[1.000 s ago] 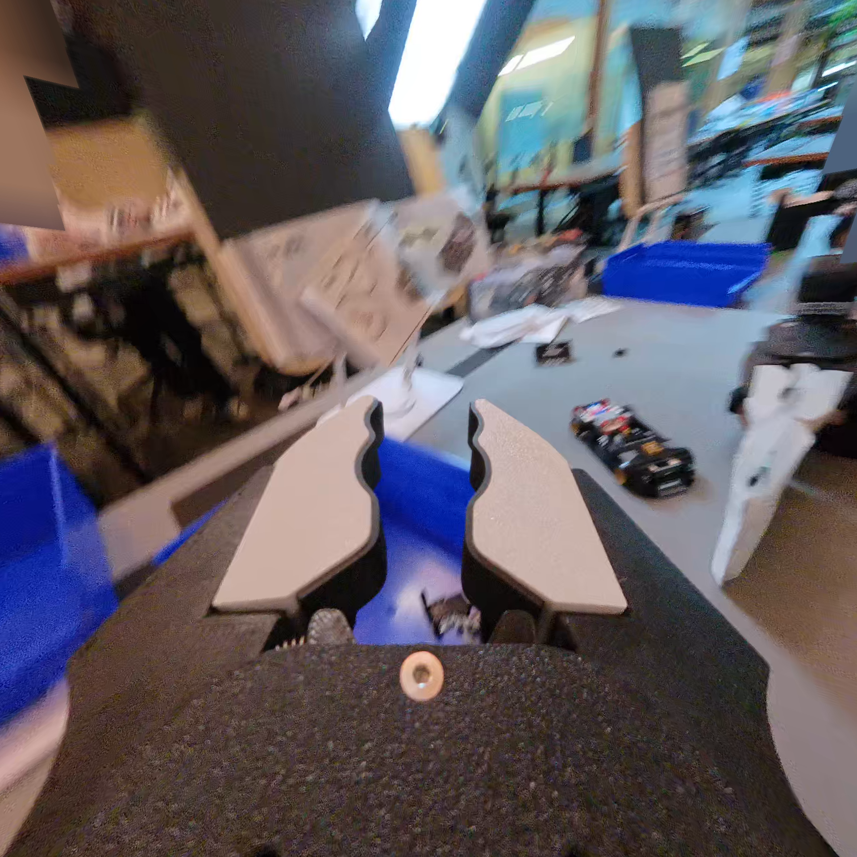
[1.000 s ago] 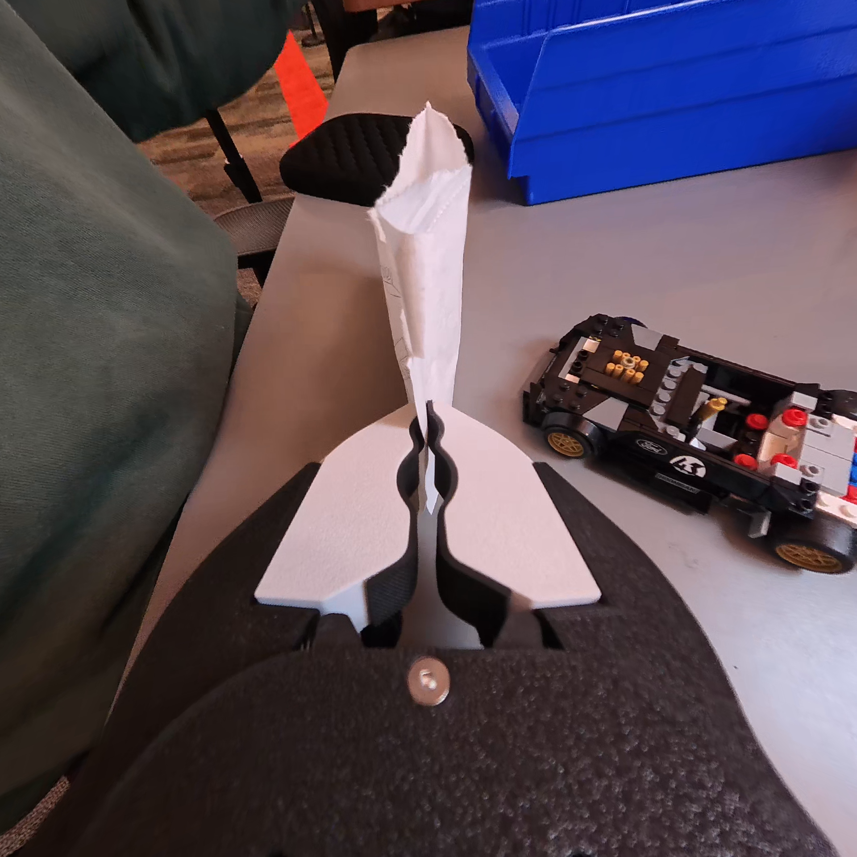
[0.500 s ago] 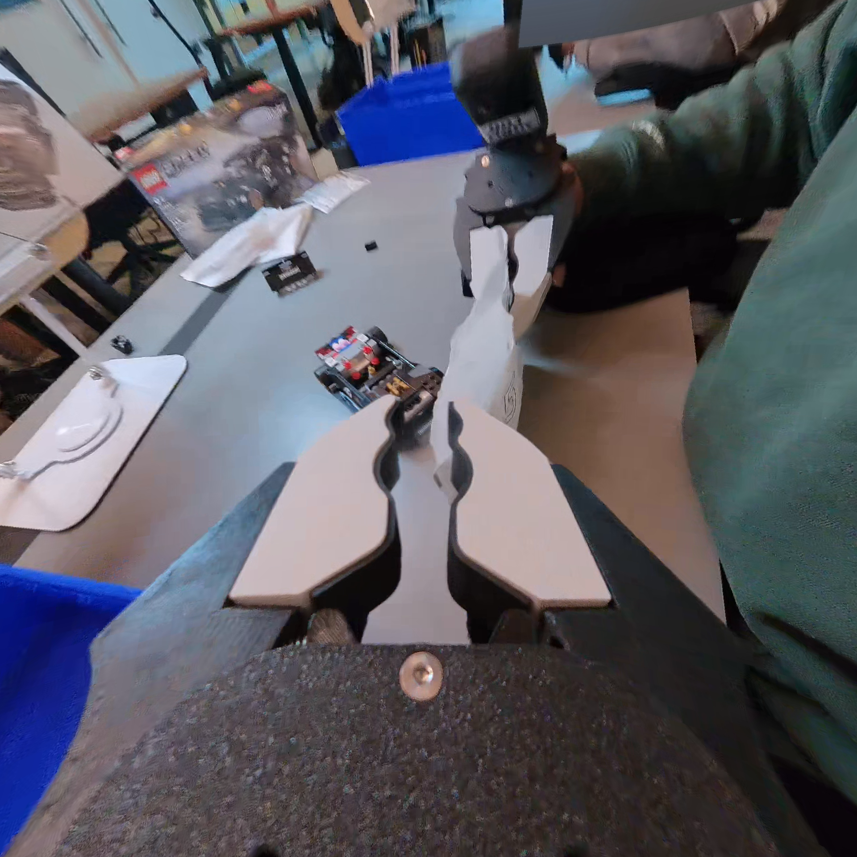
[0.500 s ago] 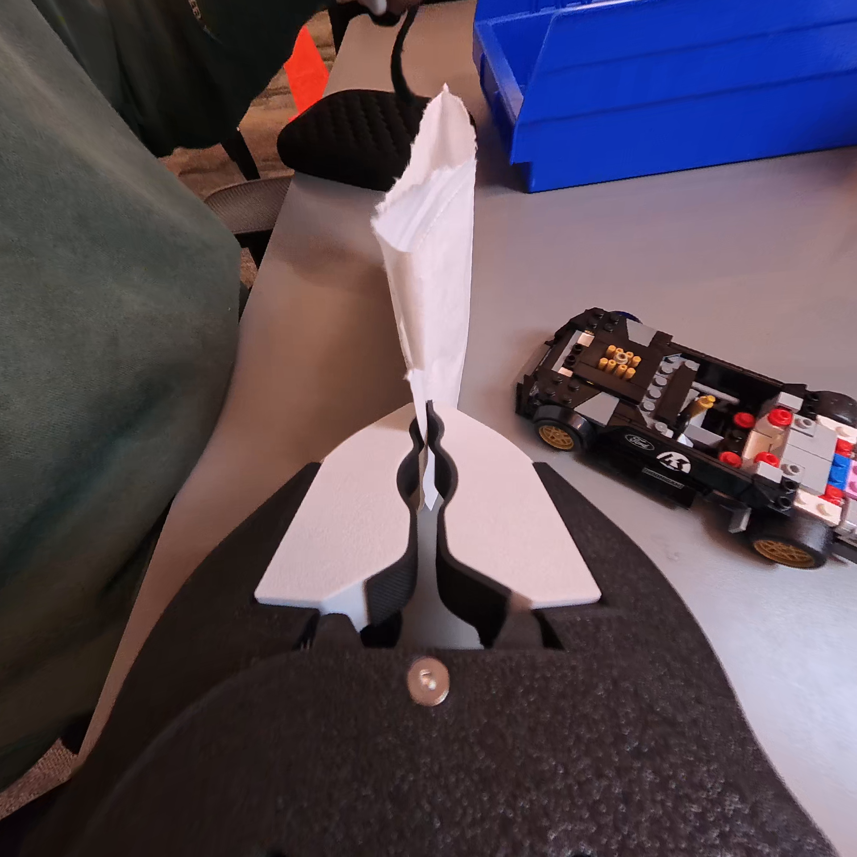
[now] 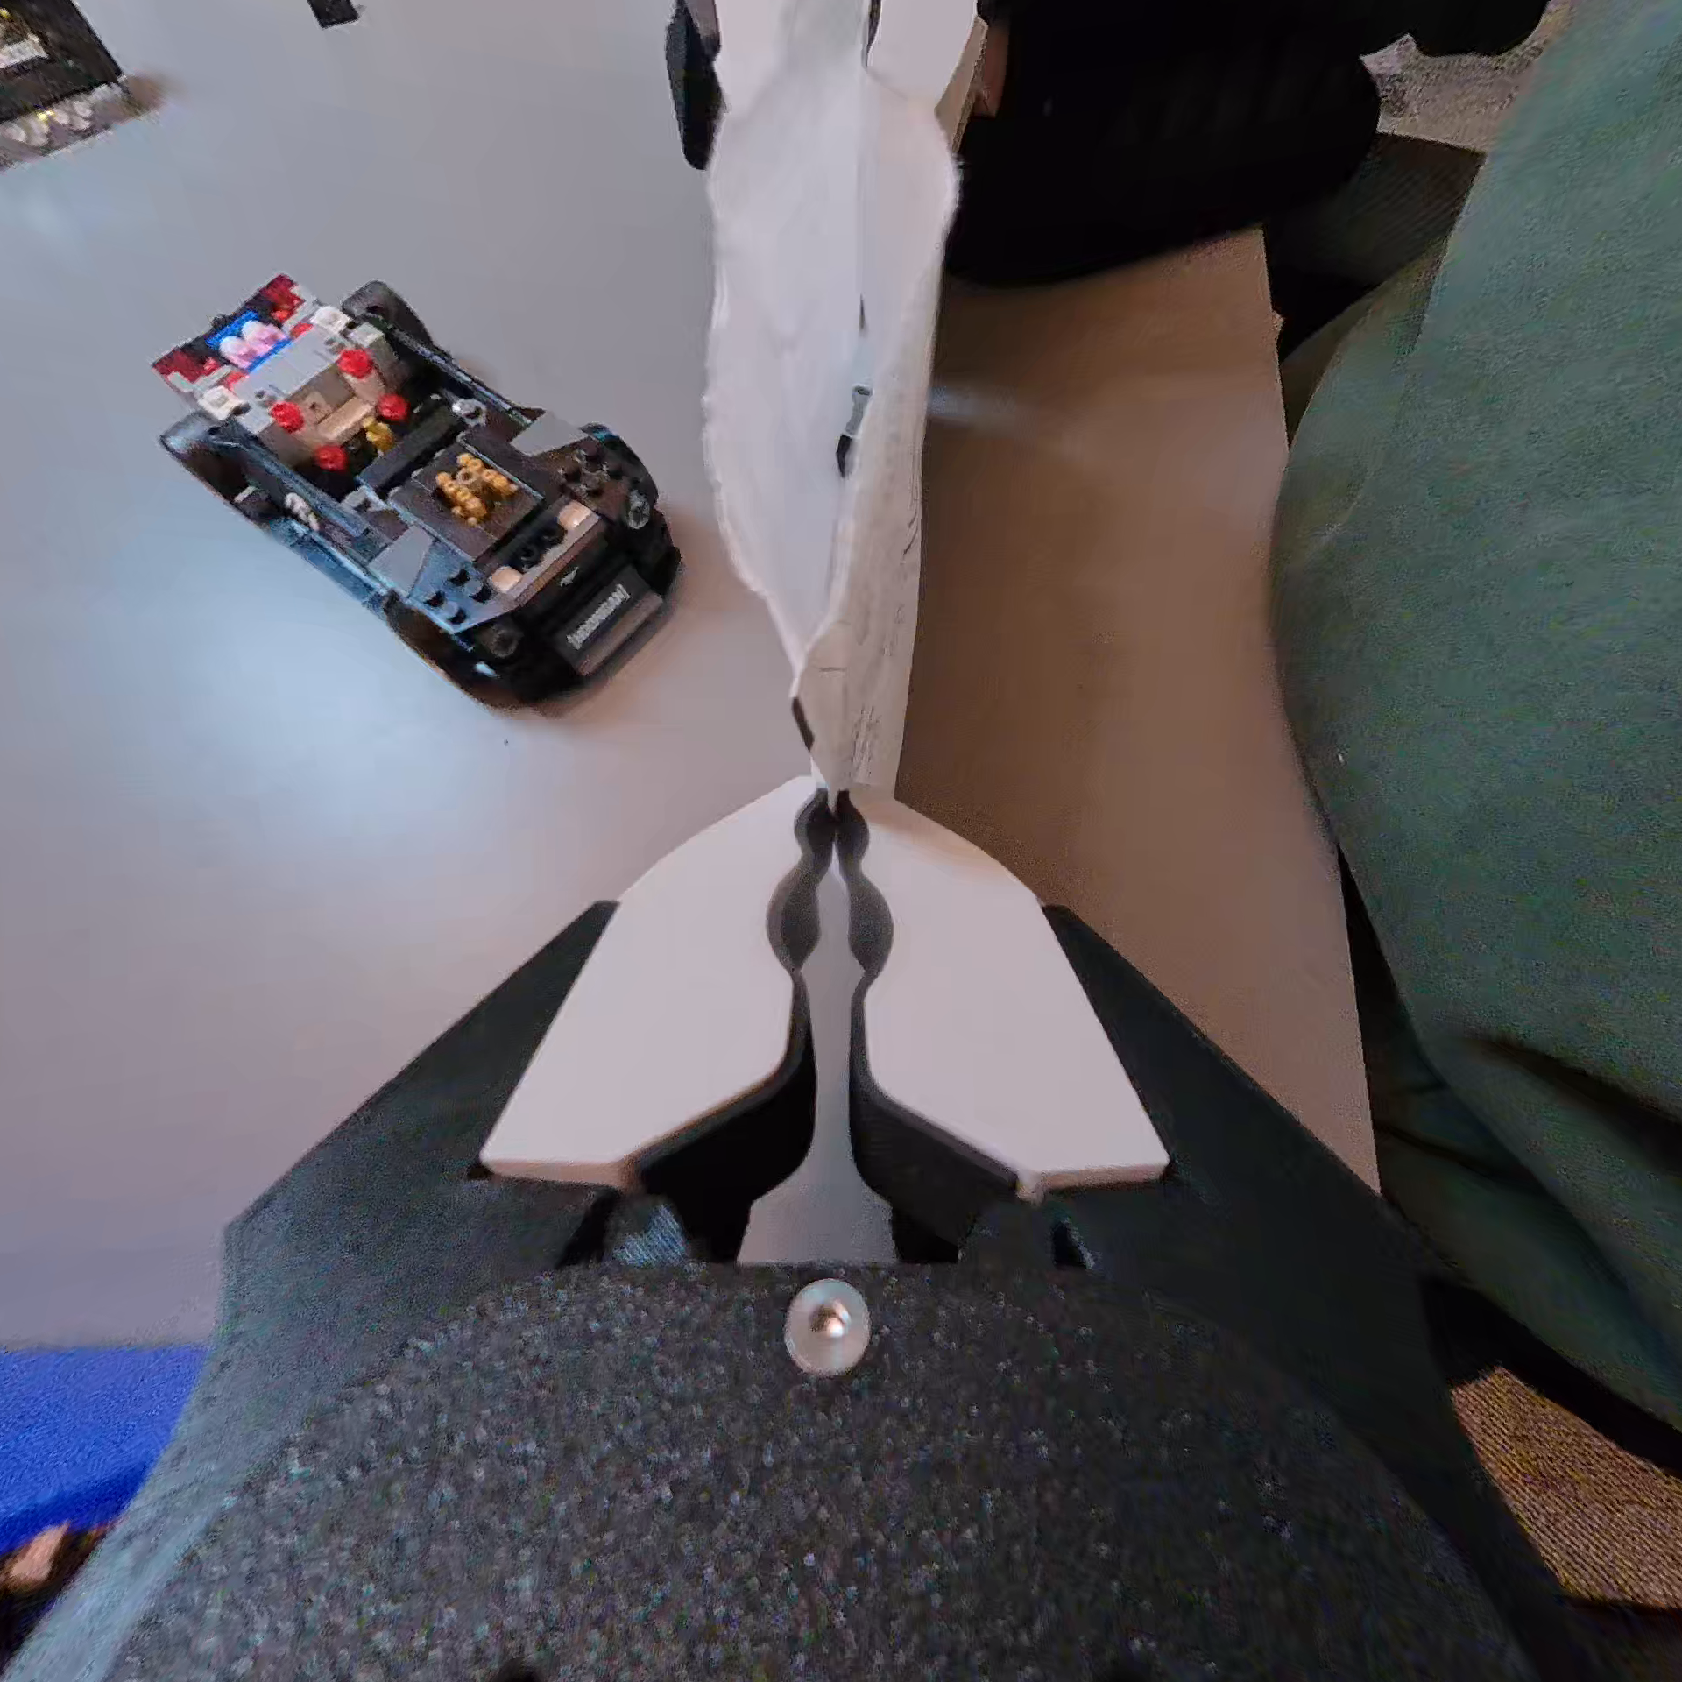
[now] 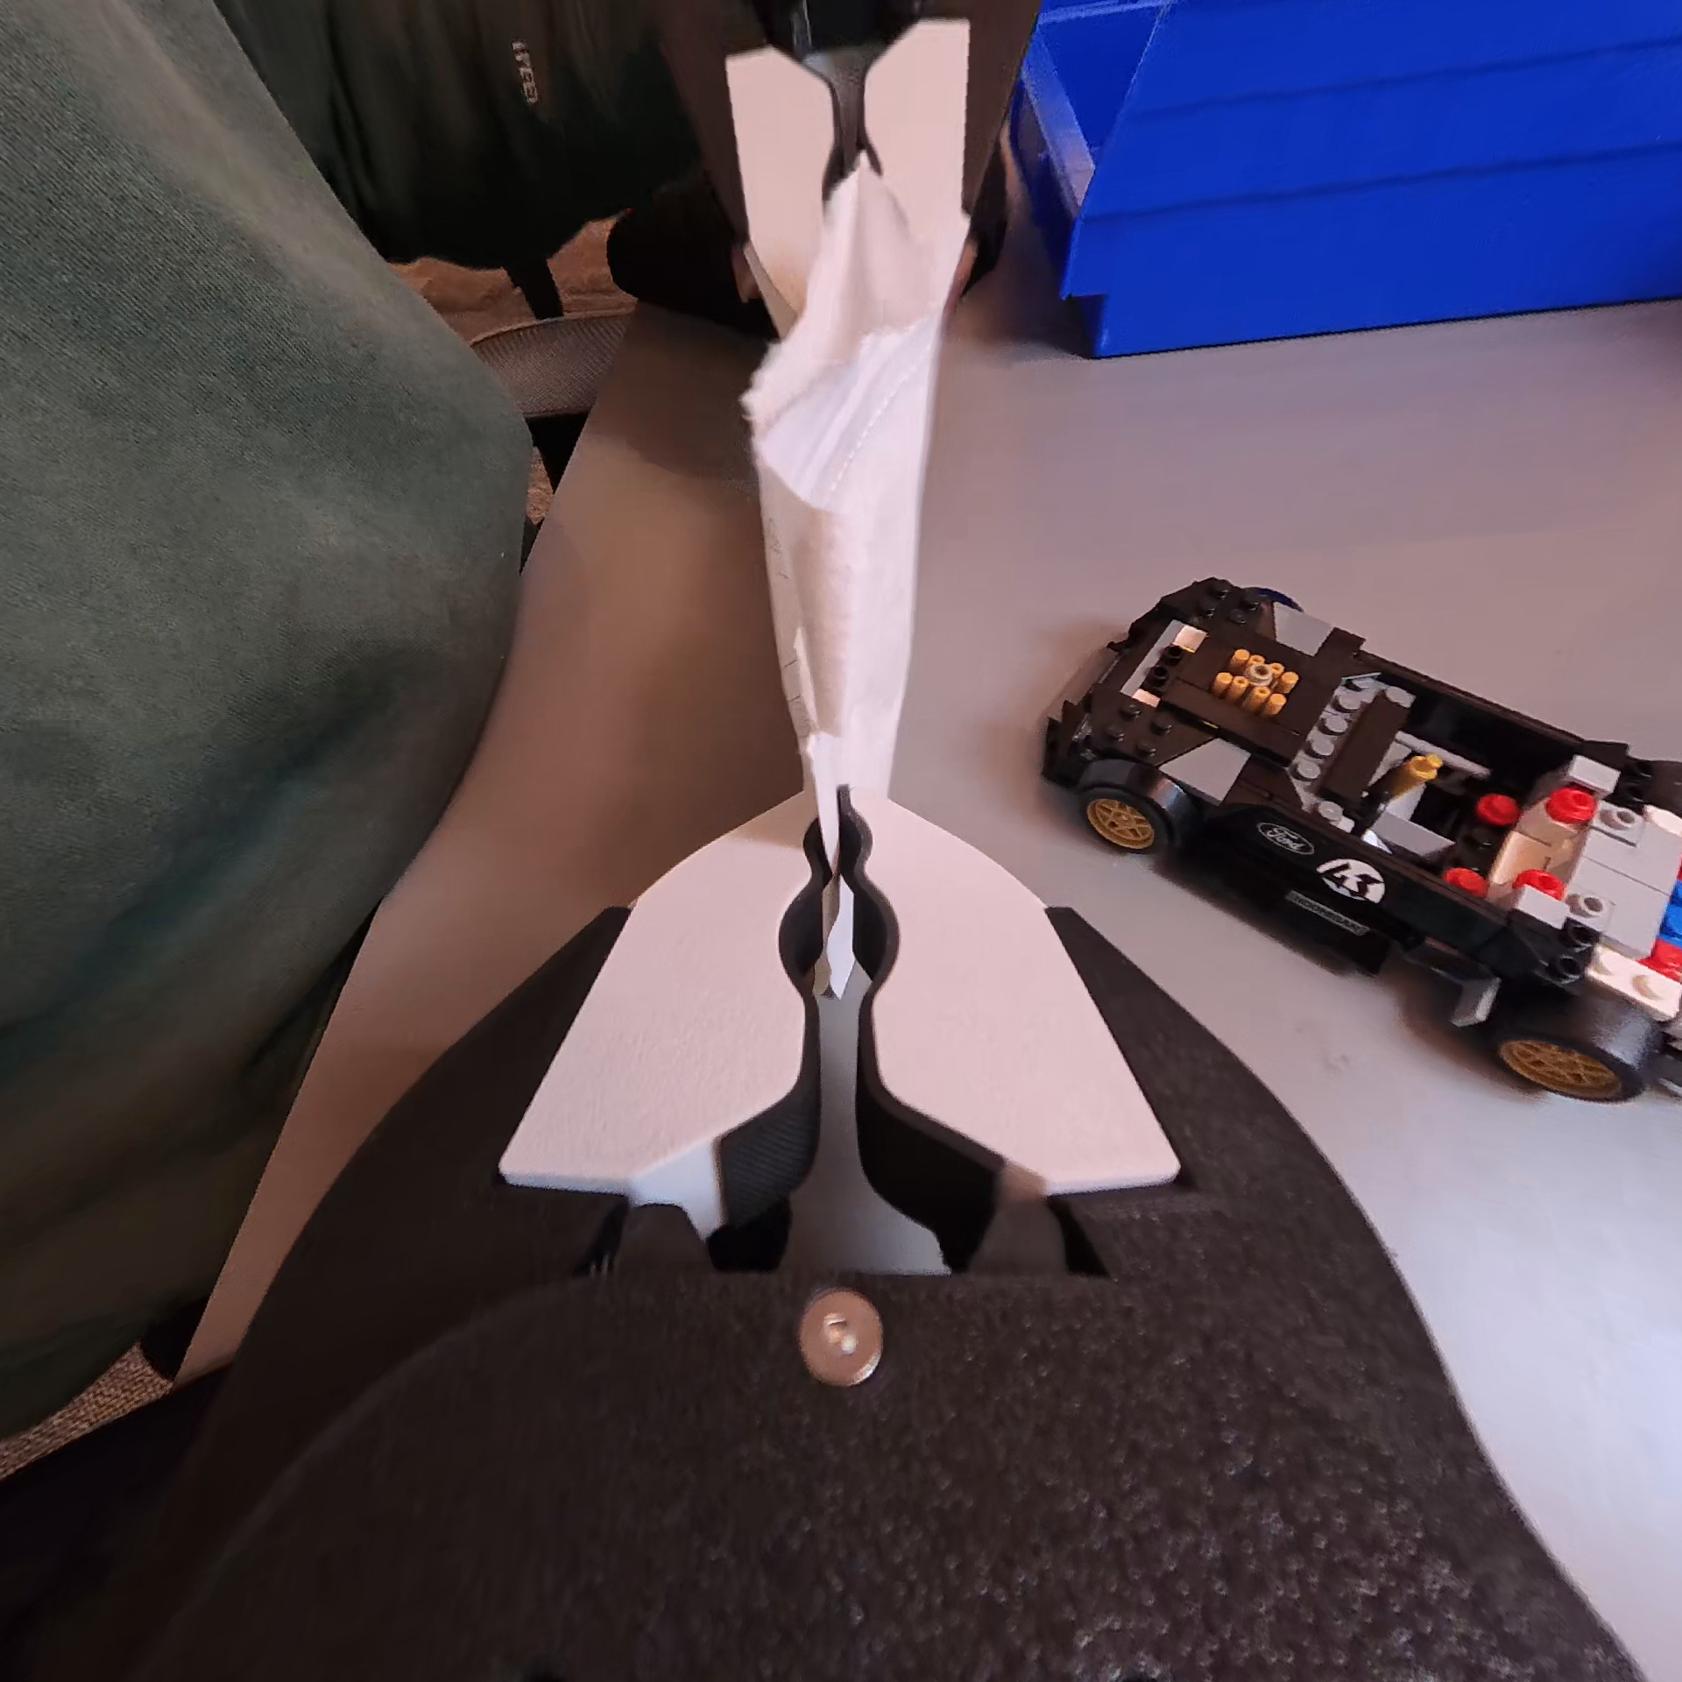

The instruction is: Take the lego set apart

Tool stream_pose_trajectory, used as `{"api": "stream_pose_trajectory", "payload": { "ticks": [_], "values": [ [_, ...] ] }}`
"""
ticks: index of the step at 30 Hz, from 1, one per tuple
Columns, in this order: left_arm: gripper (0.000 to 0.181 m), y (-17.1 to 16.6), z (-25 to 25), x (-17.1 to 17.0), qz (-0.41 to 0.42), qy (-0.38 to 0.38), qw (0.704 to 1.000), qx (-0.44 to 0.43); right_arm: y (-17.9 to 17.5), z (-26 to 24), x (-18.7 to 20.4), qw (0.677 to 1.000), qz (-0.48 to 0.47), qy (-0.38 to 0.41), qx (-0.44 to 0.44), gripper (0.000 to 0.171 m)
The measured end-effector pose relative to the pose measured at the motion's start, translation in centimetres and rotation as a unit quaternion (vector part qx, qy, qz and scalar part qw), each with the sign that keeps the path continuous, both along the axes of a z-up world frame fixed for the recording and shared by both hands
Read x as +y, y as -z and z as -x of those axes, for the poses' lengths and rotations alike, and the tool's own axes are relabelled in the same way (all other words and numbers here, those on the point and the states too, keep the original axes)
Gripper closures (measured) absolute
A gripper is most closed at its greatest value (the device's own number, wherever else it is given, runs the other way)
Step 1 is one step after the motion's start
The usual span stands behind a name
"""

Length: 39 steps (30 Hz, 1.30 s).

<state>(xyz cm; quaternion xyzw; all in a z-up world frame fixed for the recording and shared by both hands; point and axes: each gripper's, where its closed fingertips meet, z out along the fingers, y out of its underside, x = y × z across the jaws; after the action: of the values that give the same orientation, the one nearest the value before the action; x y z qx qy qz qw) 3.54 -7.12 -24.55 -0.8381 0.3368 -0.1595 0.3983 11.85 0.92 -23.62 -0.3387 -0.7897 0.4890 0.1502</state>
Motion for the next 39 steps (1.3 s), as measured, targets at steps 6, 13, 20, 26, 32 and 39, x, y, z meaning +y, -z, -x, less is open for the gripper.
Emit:
{"api": "stream_pose_trajectory", "payload": {
  "ticks": [6,13,20,26,32,39],
  "values": [
    [0.181,-0.5,-1.4,1.2,-0.038,0.008,0.999,-0.010,-0.1,0.1,-0.4,1.000,-0.001,-0.001,0.006,0.171],
    [0.181,-0.3,-1.5,1.5,-0.059,0.008,0.998,-0.002,0.0,0.2,-0.1,1.000,-0.022,0.018,0.008,0.170],
    [0.181,0.0,-1.0,0.4,-0.068,-0.001,0.998,-0.008,2.5,-1.8,1.4,0.995,-0.077,0.032,-0.062,0.159],
    [0.172,0.5,-1.0,-0.6,-0.040,0.012,0.999,-0.003,2.8,-1.6,1.3,0.992,-0.112,0.027,-0.057,0.171],
    [0.180,2.8,-1.1,-1.2,0.002,0.025,0.998,0.056,2.9,-1.5,1.2,0.991,-0.118,0.028,-0.053,0.171],
    [0.180,3.0,-1.2,-0.3,-0.002,0.015,0.998,0.063,3.1,-1.0,0.8,0.990,-0.130,0.030,-0.046,0.171]
  ]
}}
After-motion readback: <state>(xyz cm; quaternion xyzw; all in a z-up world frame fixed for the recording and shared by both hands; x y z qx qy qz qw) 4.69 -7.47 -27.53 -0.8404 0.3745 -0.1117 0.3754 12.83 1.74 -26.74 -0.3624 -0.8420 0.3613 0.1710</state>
